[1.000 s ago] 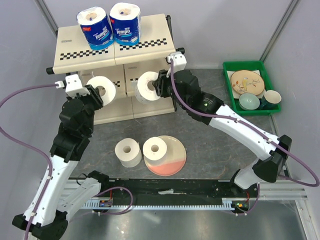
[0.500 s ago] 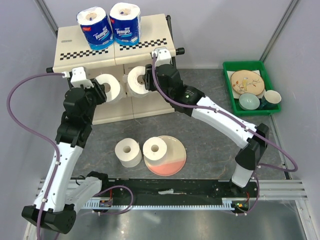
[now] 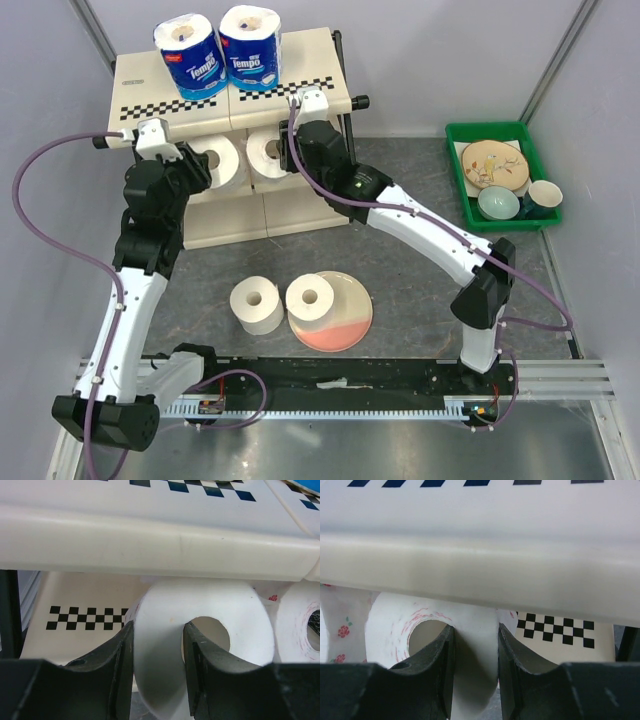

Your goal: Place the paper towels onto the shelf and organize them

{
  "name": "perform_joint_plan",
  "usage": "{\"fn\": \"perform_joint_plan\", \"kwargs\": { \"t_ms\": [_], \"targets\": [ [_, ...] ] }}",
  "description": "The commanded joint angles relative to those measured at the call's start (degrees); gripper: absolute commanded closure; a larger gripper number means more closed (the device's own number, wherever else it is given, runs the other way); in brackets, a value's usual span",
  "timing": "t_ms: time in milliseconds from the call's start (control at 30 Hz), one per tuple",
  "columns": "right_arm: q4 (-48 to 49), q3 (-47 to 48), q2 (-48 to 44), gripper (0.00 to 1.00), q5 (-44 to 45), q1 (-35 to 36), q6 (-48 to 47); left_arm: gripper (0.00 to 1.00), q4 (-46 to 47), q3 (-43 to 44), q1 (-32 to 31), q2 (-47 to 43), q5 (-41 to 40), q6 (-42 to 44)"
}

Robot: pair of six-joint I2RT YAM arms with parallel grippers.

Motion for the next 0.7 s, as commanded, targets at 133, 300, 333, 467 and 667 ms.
{"fn": "perform_joint_plan", "kwargs": {
  "t_ms": [133, 300, 333, 467, 667],
  "targets": [
    [4.9, 5.1, 1.7, 0.71, 3.0, 0.1, -2.5, 0.70, 7.6, 4.2, 1.5, 3.1, 2.9, -2.0],
    [5.2, 6.5, 3.0, 0.71, 3.3, 0.2, -3.5, 0.71, 8.3, 5.0, 2.2, 4.9, 2.9, -2.4],
    [5.2, 7.0, 3.1, 0.71, 3.5, 0.2, -3.6, 0.70, 8.4, 5.1, 2.4, 5.3, 2.9, -2.4],
    [5.3, 7.6, 4.0, 0.71, 4.0, 0.2, -4.0, 0.70, 9.0, 5.1, 3.2, 6.4, 3.2, -2.5],
    [5.4, 7.8, 4.9, 0.70, 3.9, 0.0, -4.1, 0.70, 9.2, 4.7, 3.6, 7.3, 5.0, -3.2]
  ]
}}
